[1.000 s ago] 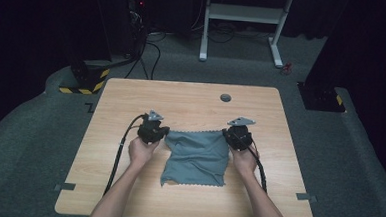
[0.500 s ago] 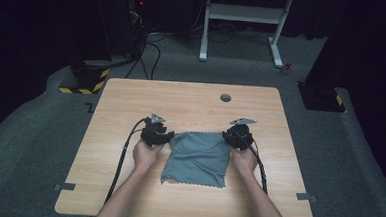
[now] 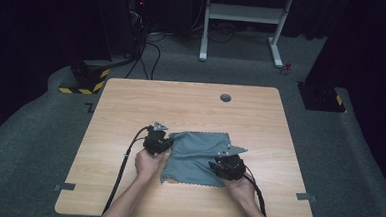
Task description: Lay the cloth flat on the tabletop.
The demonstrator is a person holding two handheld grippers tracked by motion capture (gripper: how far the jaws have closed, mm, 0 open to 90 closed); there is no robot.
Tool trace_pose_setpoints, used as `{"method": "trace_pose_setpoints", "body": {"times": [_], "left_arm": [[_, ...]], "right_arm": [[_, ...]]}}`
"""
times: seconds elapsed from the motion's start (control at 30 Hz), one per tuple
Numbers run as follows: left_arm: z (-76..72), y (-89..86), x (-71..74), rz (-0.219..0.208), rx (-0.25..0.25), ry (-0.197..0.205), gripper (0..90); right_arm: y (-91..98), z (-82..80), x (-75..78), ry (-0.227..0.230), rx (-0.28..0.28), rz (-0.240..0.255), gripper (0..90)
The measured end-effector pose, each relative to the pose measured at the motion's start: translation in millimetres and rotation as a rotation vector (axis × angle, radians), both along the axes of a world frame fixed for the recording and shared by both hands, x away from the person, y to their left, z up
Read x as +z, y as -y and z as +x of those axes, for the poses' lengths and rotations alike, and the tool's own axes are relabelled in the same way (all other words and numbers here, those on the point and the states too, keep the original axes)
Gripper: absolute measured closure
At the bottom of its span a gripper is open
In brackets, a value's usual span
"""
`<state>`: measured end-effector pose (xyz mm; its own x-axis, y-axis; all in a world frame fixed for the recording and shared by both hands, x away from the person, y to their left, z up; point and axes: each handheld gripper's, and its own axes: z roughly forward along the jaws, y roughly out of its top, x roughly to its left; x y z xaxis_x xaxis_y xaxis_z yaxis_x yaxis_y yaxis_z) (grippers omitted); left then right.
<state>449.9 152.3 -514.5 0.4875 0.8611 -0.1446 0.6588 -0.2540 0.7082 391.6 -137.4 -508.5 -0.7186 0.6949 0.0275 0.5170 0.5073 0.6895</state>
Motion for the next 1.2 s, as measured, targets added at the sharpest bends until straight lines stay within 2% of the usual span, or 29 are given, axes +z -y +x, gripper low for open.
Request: {"method": "trace_pose_setpoints", "body": {"times": [0.07, 0.17, 0.2, 0.23, 0.3, 0.4, 0.47, 0.57, 0.67, 0.8, 0.93, 0.97, 1.03, 1.1, 1.13, 1.2], "left_arm": [[1.5, -1.9, 2.4, -0.002, 0.007, 0.004, 89.7], [3.4, -10.6, 7.0, -0.011, 0.025, 0.011, 89.8], [4.4, -15.3, 8.3, -0.003, 0.034, 0.016, 89.8], [4.8, -17.7, 8.6, -0.002, 0.040, 0.016, 89.8], [7.0, -23.7, 7.7, 0.001, 0.046, 0.018, 89.8], [10.6, -28.7, 3.4, 0.007, 0.054, 0.011, 88.9], [8.6, -27.3, 3.5, -0.001, 0.060, 0.008, 80.6], [-7.1, -24.9, 10.5, 0.005, 0.023, 0.046, 67.6], [-34.0, -23.7, 14.1, -0.008, -0.035, 0.041, 64.4], [-56.0, -19.9, 9.0, 0.018, -0.079, 0.014, 65.3], [-67.6, -17.0, 4.1, -0.005, -0.098, -0.004, 66.8], [-69.8, -14.9, 3.3, -0.011, -0.105, -0.007, 68.8], [-72.5, -8.9, 2.8, 0.027, -0.133, 0.005, 74.6], [-73.2, -4.1, 4.3, 0.064, -0.145, 0.018, 82.7], [-72.7, -2.1, 5.7, 0.062, -0.154, 0.023, 87.3], [-70.8, -0.4, 7.5, 0.060, -0.160, 0.025, 88.9]], "right_arm": [[-0.1, -3.7, -5.0, -0.011, 0.008, -0.019, 68.1], [0.4, -6.8, -4.3, 0.018, 0.022, -0.056, 82.2], [0.2, -7.7, -4.0, 0.025, 0.027, -0.067, 87.8], [0.3, -8.5, -4.0, 0.040, 0.041, -0.081, 89.4], [-0.2, -9.6, -3.8, 0.046, 0.045, -0.090, 89.9], [1.2, -8.3, -4.4, 0.046, 0.032, -0.076, 89.8], [1.8, -8.3, -3.9, 0.042, 0.021, -0.063, 89.2], [3.6, -13.4, 0.9, 0.047, 0.032, -0.044, 81.5], [6.4, -20.7, 5.5, 0.056, 0.046, -0.035, 77.5], [11.5, -30.1, 4.0, 0.056, 0.046, -0.024, 72.6], [15.5, -34.7, -1.2, 0.048, 0.045, -0.018, 70.6], [15.4, -35.0, -2.2, 0.044, 0.045, -0.023, 72.2], [14.2, -35.2, -5.7, 0.039, 0.059, -0.050, 79.6], [13.2, -36.4, -6.3, 0.053, 0.073, -0.058, 88.4], [12.9, -36.1, -5.9, 0.050, 0.072, -0.062, 89.1], [13.7, -35.0, -6.0, 0.047, 0.073, -0.056, 89.6]]}}
